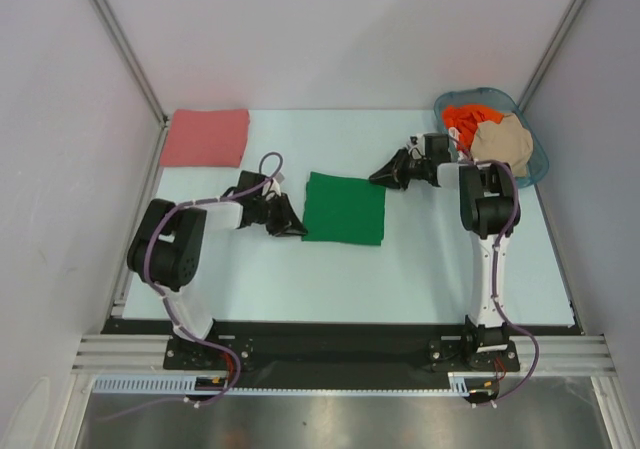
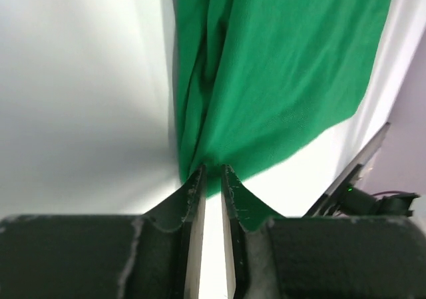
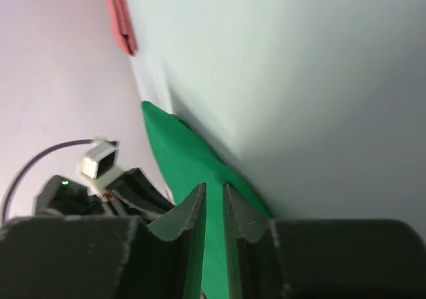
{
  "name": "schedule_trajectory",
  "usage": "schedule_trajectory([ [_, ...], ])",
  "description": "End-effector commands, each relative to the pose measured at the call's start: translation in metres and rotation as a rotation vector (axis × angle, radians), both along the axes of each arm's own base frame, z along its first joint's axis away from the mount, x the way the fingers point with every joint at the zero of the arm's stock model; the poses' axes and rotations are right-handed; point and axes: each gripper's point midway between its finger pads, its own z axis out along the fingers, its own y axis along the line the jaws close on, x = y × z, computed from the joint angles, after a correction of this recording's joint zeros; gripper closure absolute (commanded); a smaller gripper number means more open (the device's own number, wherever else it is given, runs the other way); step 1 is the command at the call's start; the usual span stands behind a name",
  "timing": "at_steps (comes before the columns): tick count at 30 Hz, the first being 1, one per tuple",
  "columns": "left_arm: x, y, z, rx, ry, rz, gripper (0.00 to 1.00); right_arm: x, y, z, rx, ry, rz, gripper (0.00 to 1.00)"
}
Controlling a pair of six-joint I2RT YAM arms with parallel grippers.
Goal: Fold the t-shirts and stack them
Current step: Fold the tshirt
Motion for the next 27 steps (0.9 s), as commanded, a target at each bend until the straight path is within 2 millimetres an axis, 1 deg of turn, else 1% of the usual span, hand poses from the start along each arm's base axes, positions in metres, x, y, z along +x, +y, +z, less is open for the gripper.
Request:
schedule_trajectory([
  [1, -0.006, 0.014, 0.029, 0.087, -0.102, -0.044, 0.79, 0.005, 0.004, 0.055, -0.070, -0.123, 0.056, 0.77],
  [2, -0.001, 0.014, 0.049, 0.086, -0.160, -0.037, 0.78, -0.011, 0.009, 0.057, -0.108, -0.054, 0.083, 0.75],
  [3, -0.003, 0.016, 0.058, 0.097, -0.165, -0.037, 0.76, -0.013, 0.011, 0.064, -0.152, -0.073, 0.089, 0.73],
  [4, 0.008, 0.015, 0.076, 0.093, -0.207, -0.034, 0.76, -0.022, 0.015, 0.068, -0.179, -0.086, 0.114, 0.68],
  [5, 0.011, 0.011, 0.087, 0.074, -0.223, -0.036, 0.74, -0.035, 0.020, 0.084, -0.184, -0.097, 0.133, 0.66],
  [6, 0.017, 0.007, 0.095, 0.051, -0.236, -0.038, 0.71, -0.052, 0.037, 0.085, -0.180, -0.096, 0.174, 0.65],
  [7, 0.029, -0.001, 0.111, 0.007, -0.255, -0.025, 0.70, -0.064, 0.045, 0.088, -0.179, -0.104, 0.195, 0.63],
  [8, 0.037, -0.007, 0.113, -0.024, -0.248, -0.025, 0.70, -0.082, 0.051, 0.083, -0.166, -0.088, 0.209, 0.62],
  [9, 0.045, -0.017, 0.105, -0.069, -0.202, -0.027, 0.71, -0.097, 0.067, 0.084, -0.145, -0.094, 0.246, 0.62],
  [10, 0.060, -0.025, 0.111, -0.105, -0.210, -0.025, 0.71, -0.106, 0.072, 0.078, -0.127, -0.077, 0.250, 0.63],
  [12, 0.080, -0.040, 0.112, -0.187, -0.206, -0.024, 0.72, -0.124, 0.086, 0.070, -0.054, -0.057, 0.263, 0.70],
  [13, 0.095, -0.045, 0.095, -0.193, -0.170, -0.017, 0.73, -0.131, 0.096, 0.069, -0.034, -0.078, 0.286, 0.79],
  [14, 0.105, -0.051, 0.094, -0.213, -0.185, -0.020, 0.73, -0.131, 0.103, 0.071, -0.014, -0.115, 0.297, 0.83],
  [15, 0.113, -0.055, 0.087, -0.227, -0.177, -0.018, 0.73, -0.139, 0.107, 0.060, -0.007, -0.090, 0.313, 0.85],
  [16, 0.125, -0.059, 0.076, -0.235, -0.166, -0.024, 0.73, -0.146, 0.116, 0.054, -0.003, -0.085, 0.340, 0.88],
  [17, 0.130, -0.062, 0.067, -0.232, -0.161, -0.027, 0.73, -0.147, 0.121, 0.051, 0.009, -0.088, 0.357, 0.89],
  [18, 0.134, -0.063, 0.061, -0.229, -0.160, -0.030, 0.73, -0.152, 0.125, 0.041, 0.028, -0.060, 0.378, 0.89],
  [19, 0.139, -0.064, 0.057, -0.226, -0.166, -0.028, 0.73, -0.154, 0.128, 0.037, 0.039, -0.057, 0.385, 0.88],
  [20, 0.141, -0.062, 0.037, -0.213, -0.137, -0.027, 0.73, -0.154, 0.129, 0.031, 0.047, -0.063, 0.389, 0.88],
  [21, 0.142, -0.060, 0.029, -0.204, -0.126, -0.020, 0.74, -0.155, 0.126, 0.022, 0.049, -0.036, 0.392, 0.88],
  [22, 0.143, -0.057, 0.021, -0.198, -0.115, -0.014, 0.73, -0.163, 0.121, 0.008, 0.046, 0.008, 0.390, 0.88],
  [23, 0.145, -0.051, 0.008, -0.186, -0.095, -0.001, 0.74, -0.162, 0.115, 0.007, 0.049, 0.000, 0.379, 0.88],
  [24, 0.144, -0.047, 0.001, -0.171, -0.086, -0.002, 0.74, -0.166, 0.109, 0.004, 0.040, 0.009, 0.370, 0.87],
  [25, 0.147, -0.044, -0.001, -0.159, -0.088, -0.001, 0.74, -0.167, 0.102, 0.011, 0.033, -0.019, 0.361, 0.87],
  [26, 0.149, -0.038, -0.003, -0.145, -0.091, 0.006, 0.74, -0.179, 0.090, 0.002, 0.009, 0.028, 0.347, 0.87],
  [27, 0.150, -0.034, -0.002, -0.128, -0.104, -0.007, 0.74, -0.178, 0.079, 0.004, 0.004, 0.033, 0.324, 0.87],
])
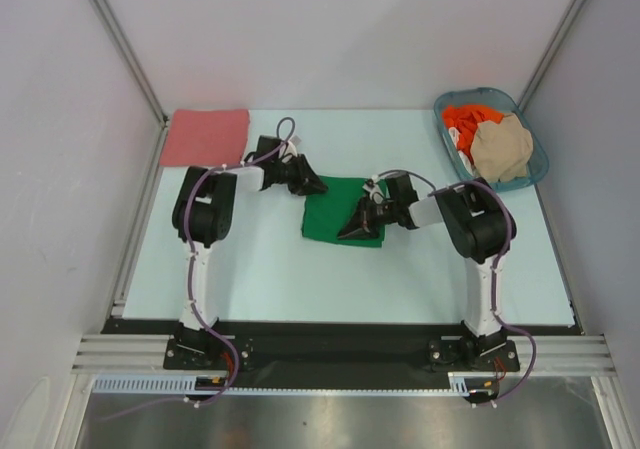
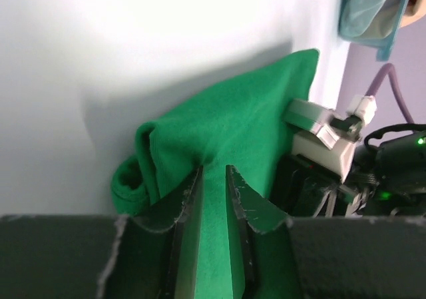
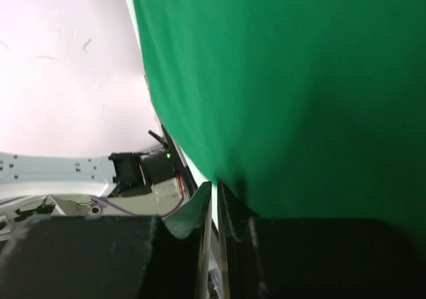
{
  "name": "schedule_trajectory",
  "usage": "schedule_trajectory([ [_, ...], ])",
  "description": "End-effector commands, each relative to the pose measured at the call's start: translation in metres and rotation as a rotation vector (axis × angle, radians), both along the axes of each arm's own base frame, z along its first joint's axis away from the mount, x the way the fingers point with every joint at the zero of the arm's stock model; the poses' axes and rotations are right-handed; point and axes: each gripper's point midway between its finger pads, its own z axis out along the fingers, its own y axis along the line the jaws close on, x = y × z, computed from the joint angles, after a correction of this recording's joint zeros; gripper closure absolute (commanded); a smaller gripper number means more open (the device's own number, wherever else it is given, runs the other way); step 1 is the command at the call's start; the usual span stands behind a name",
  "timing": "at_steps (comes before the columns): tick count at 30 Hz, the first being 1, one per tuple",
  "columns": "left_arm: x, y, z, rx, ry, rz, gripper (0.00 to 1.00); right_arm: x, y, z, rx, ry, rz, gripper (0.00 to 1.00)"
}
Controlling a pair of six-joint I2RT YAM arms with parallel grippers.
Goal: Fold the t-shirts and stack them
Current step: Fold the tshirt, then neatly place the folded tshirt to the corner
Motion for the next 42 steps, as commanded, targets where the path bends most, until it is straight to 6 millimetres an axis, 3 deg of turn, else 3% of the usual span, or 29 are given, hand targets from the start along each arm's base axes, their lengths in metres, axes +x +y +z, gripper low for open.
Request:
schedule_trajectory([
  [1, 0.016, 0.018, -0.006, 0.076, -0.051, 0.007, 0.74, -0.006, -0.033, 0.012, -0.012, -0.029, -0.048, 0.86],
  [2, 0.017, 0.022, -0.001, 0.084, -0.060, 0.005, 0.74, -0.017, -0.042, 0.019, -0.031, -0.042, -0.040, 0.86],
  [6, 0.007, 0.028, 0.043, 0.131, -0.136, -0.019, 0.68, -0.013, -0.079, 0.040, -0.073, -0.069, -0.101, 0.85],
  [7, 0.000, 0.030, 0.069, 0.129, -0.176, -0.014, 0.68, -0.002, -0.093, 0.045, -0.071, -0.074, -0.149, 0.84],
  [10, -0.030, 0.023, 0.104, 0.117, -0.220, -0.024, 0.66, 0.025, -0.107, 0.052, -0.066, -0.107, -0.202, 0.82],
  [12, -0.053, 0.008, 0.114, 0.094, -0.216, -0.044, 0.65, 0.051, -0.108, 0.052, -0.069, -0.118, -0.232, 0.82],
  [13, -0.075, 0.007, 0.097, 0.088, -0.165, -0.055, 0.65, 0.063, -0.107, 0.053, -0.072, -0.134, -0.250, 0.81],
  [14, -0.089, 0.000, 0.106, 0.062, -0.185, -0.066, 0.65, 0.079, -0.108, 0.051, -0.086, -0.154, -0.279, 0.81],
  [15, -0.094, -0.004, 0.106, 0.032, -0.192, -0.049, 0.65, 0.089, -0.108, 0.036, -0.094, -0.113, -0.300, 0.81],
  [16, -0.110, 0.000, 0.085, 0.039, -0.154, -0.046, 0.65, 0.111, -0.106, 0.045, -0.086, -0.157, -0.317, 0.81],
  [18, -0.119, -0.002, 0.073, 0.005, -0.137, -0.036, 0.65, 0.135, -0.105, 0.039, -0.094, -0.180, -0.348, 0.81],
  [19, -0.131, 0.002, 0.056, 0.008, -0.103, -0.040, 0.65, 0.151, -0.104, 0.033, -0.090, -0.184, -0.355, 0.80],
  [24, -0.137, 0.015, 0.003, 0.070, -0.062, -0.063, 0.66, 0.182, -0.113, 0.010, -0.145, -0.188, -0.378, 0.75],
  [27, -0.131, 0.030, -0.001, 0.077, -0.058, -0.033, 0.67, 0.194, -0.125, 0.003, -0.172, -0.197, -0.386, 0.73],
  [29, -0.135, 0.035, 0.007, 0.094, -0.056, -0.036, 0.66, 0.188, -0.131, 0.001, -0.220, -0.188, -0.350, 0.71],
  [30, -0.135, 0.036, 0.014, 0.110, -0.088, -0.050, 0.65, 0.194, -0.133, 0.012, -0.244, -0.222, -0.344, 0.69],
  [31, -0.135, 0.036, 0.035, 0.103, -0.134, -0.055, 0.64, 0.182, -0.138, 0.010, -0.299, -0.162, -0.324, 0.65],
  [33, -0.147, 0.039, 0.051, 0.113, -0.135, -0.075, 0.62, 0.188, -0.151, 0.032, -0.434, -0.273, -0.291, 0.61],
  [34, -0.153, 0.041, 0.073, 0.109, -0.172, -0.078, 0.61, 0.168, -0.152, 0.033, -0.506, -0.231, -0.245, 0.55],
  [35, -0.164, 0.046, 0.077, 0.124, -0.140, -0.082, 0.59, 0.165, -0.159, 0.036, -0.601, -0.258, -0.241, 0.51],
  [36, -0.170, 0.049, 0.084, 0.135, -0.154, -0.088, 0.59, 0.158, -0.162, 0.058, -0.647, -0.332, -0.207, 0.48],
  [37, -0.173, 0.055, 0.091, 0.156, -0.164, -0.068, 0.58, 0.136, -0.150, 0.061, -0.693, -0.333, -0.139, 0.45],
  [39, -0.183, 0.071, 0.111, 0.175, -0.178, -0.022, 0.57, 0.117, -0.149, 0.072, -0.812, -0.420, -0.091, 0.41],
  [40, -0.181, 0.081, 0.115, 0.202, -0.179, 0.023, 0.56, 0.099, -0.142, 0.087, -0.852, -0.511, -0.041, 0.37],
  [42, -0.179, 0.105, 0.128, 0.206, -0.159, 0.132, 0.53, 0.070, -0.118, 0.089, -0.991, -0.653, 0.059, 0.32],
])
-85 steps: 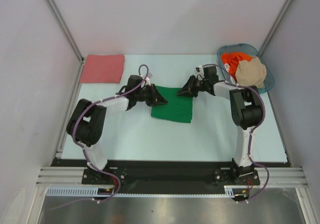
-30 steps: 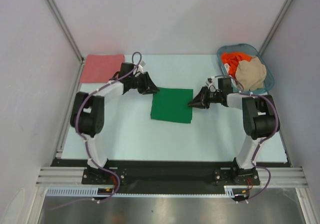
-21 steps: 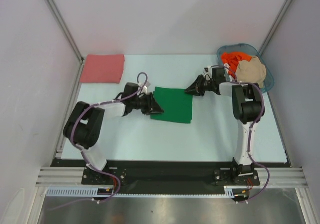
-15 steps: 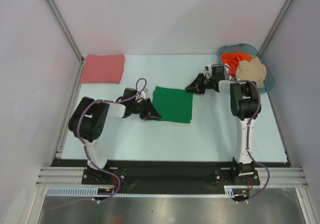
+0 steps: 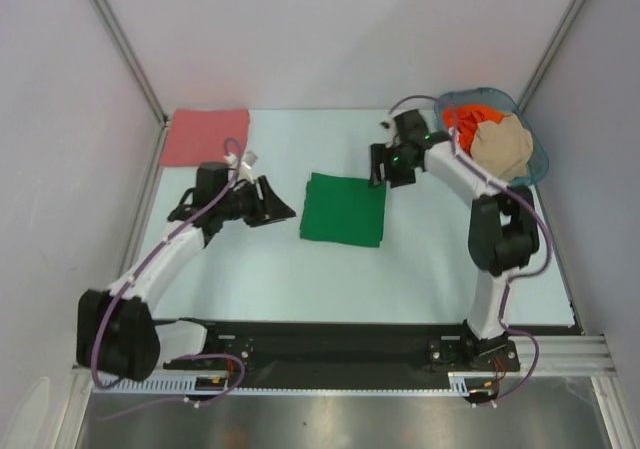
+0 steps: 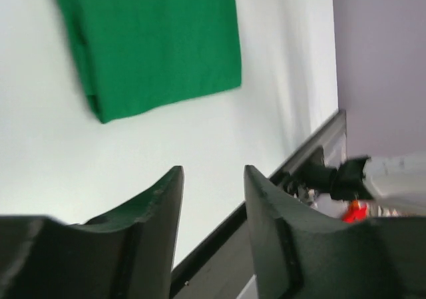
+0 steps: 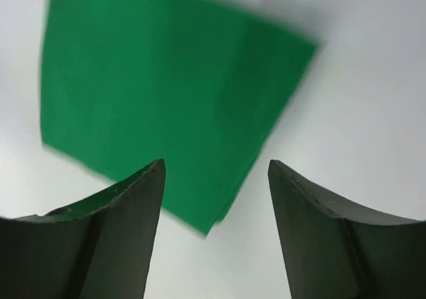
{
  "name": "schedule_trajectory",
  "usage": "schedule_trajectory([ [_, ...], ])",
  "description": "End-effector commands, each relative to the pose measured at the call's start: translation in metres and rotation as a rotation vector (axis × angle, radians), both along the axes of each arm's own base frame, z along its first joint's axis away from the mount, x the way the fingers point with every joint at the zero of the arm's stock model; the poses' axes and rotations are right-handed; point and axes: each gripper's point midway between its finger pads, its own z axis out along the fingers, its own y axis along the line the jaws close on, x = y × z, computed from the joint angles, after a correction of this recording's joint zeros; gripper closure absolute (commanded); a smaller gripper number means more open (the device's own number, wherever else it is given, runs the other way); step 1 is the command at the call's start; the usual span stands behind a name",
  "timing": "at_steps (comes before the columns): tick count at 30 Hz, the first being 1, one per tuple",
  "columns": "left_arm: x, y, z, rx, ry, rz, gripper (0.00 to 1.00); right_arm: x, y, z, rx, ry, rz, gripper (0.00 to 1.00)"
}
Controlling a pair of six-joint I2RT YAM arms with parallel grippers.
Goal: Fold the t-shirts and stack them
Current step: Neatly place the folded tshirt to the corner
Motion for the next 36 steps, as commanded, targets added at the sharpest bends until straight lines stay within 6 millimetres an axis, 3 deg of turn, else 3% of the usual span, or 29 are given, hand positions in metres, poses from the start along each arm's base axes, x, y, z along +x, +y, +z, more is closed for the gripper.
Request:
schedule_trajectory([
  [1, -0.002, 0.046, 0.005, 0.064, 0.064, 0.183, 0.47, -0.059, 0.023, 0.052, -0.362, -0.258, 0.245, 0.30],
  [2, 0.003, 0.064, 0.005, 0.068, 0.089, 0.262, 0.45, -0.085, 0.035, 0.034, -0.489, -0.290, 0.318, 0.28],
  [4, 0.008, 0.078, 0.016, 0.053, 0.093, 0.345, 0.45, -0.093, 0.057, 0.046, -0.554, -0.469, 0.400, 0.28],
  [5, 0.010, 0.092, 0.014, 0.058, 0.126, 0.406, 0.45, -0.125, 0.079, 0.029, -0.621, -0.529, 0.595, 0.27],
  [6, 0.011, 0.097, 0.011, 0.065, 0.148, 0.432, 0.45, -0.133, 0.087, 0.025, -0.666, -0.584, 0.667, 0.25],
  [7, 0.014, 0.104, 0.014, 0.059, 0.162, 0.462, 0.45, -0.135, 0.100, 0.029, -0.698, -0.672, 0.695, 0.22],
  [9, 0.015, 0.116, 0.011, 0.063, 0.204, 0.517, 0.47, -0.151, 0.117, 0.011, -0.793, -0.711, 0.861, 0.22],
  [11, 0.018, 0.131, 0.011, 0.081, 0.209, 0.586, 0.46, -0.150, 0.126, -0.010, -0.844, -0.700, 0.918, 0.25],
  [14, 0.018, 0.149, 0.006, 0.046, 0.262, 0.669, 0.44, -0.146, 0.140, -0.022, -0.911, -0.735, 1.004, 0.29],
  [19, 0.016, 0.143, 0.000, -0.005, 0.316, 0.637, 0.41, -0.136, 0.155, -0.061, -0.975, -0.727, 1.138, 0.39],
  [21, 0.017, 0.144, -0.002, -0.001, 0.317, 0.639, 0.35, -0.130, 0.159, -0.068, -0.984, -0.724, 1.144, 0.42],
  [24, 0.021, 0.141, -0.007, -0.010, 0.324, 0.601, 0.27, -0.125, 0.171, -0.076, -0.977, -0.728, 1.171, 0.52],
  [26, 0.026, 0.138, -0.007, -0.028, 0.325, 0.573, 0.24, -0.122, 0.172, -0.078, -0.980, -0.711, 1.170, 0.65],
  [29, 0.042, 0.132, -0.007, -0.083, 0.326, 0.534, 0.12, -0.117, 0.169, -0.072, -0.970, -0.707, 1.143, 0.78],
  [30, 0.046, 0.129, -0.016, -0.099, 0.355, 0.519, 0.12, -0.115, 0.168, -0.069, -0.966, -0.704, 1.134, 0.84],
  [33, 0.066, 0.119, -0.015, -0.143, 0.334, 0.456, 0.11, -0.108, 0.162, -0.055, -0.951, -0.688, 1.096, 1.00],
  [34, 0.076, 0.111, -0.023, -0.146, 0.354, 0.424, 0.10, -0.108, 0.159, -0.053, -0.948, -0.673, 1.097, 1.00],
  [36, 0.089, 0.094, -0.018, -0.187, 0.353, 0.369, 0.09, -0.108, 0.155, -0.036, -0.916, -0.692, 1.085, 1.00],
])
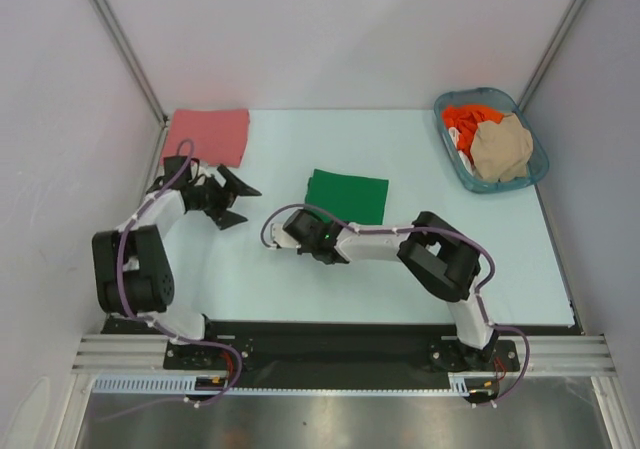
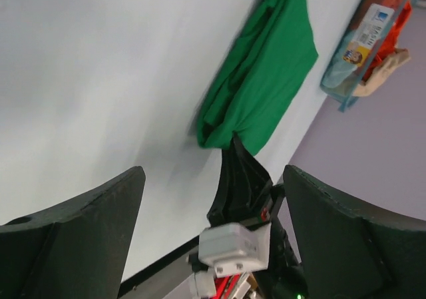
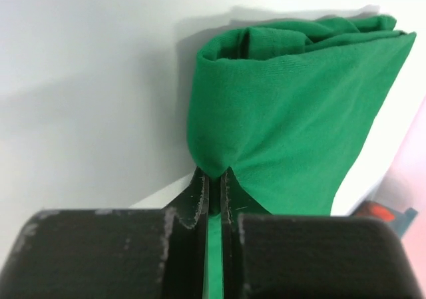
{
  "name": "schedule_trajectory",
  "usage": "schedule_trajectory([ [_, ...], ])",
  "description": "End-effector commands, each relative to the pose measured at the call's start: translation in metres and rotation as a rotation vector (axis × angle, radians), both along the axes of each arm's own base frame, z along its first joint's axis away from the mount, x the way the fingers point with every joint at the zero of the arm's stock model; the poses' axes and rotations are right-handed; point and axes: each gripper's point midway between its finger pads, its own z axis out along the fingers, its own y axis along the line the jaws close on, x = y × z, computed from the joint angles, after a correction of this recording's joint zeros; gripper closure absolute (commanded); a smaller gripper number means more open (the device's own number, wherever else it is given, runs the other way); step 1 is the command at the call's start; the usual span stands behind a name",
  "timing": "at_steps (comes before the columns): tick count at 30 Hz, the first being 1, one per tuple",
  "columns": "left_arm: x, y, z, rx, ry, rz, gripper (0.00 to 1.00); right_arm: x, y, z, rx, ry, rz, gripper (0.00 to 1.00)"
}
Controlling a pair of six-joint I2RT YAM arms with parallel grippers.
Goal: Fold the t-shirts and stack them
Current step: Neatly place the folded tshirt to the corner
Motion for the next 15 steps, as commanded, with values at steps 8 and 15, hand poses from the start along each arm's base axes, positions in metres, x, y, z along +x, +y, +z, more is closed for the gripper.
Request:
schedule_trajectory([
  [8, 0.074, -0.105, 0.004, -0.168, -0.142, -0.174, 0.04, 0.015, -0.032, 0.073, 0.161, 0.052, -0.041, 1.00],
  [15, 0.100, -0.138, -0.014, -0.212, -0.158, -0.162, 0.01, 0.020, -0.044, 0.087, 0.205, 0.089, -0.048, 1.00],
])
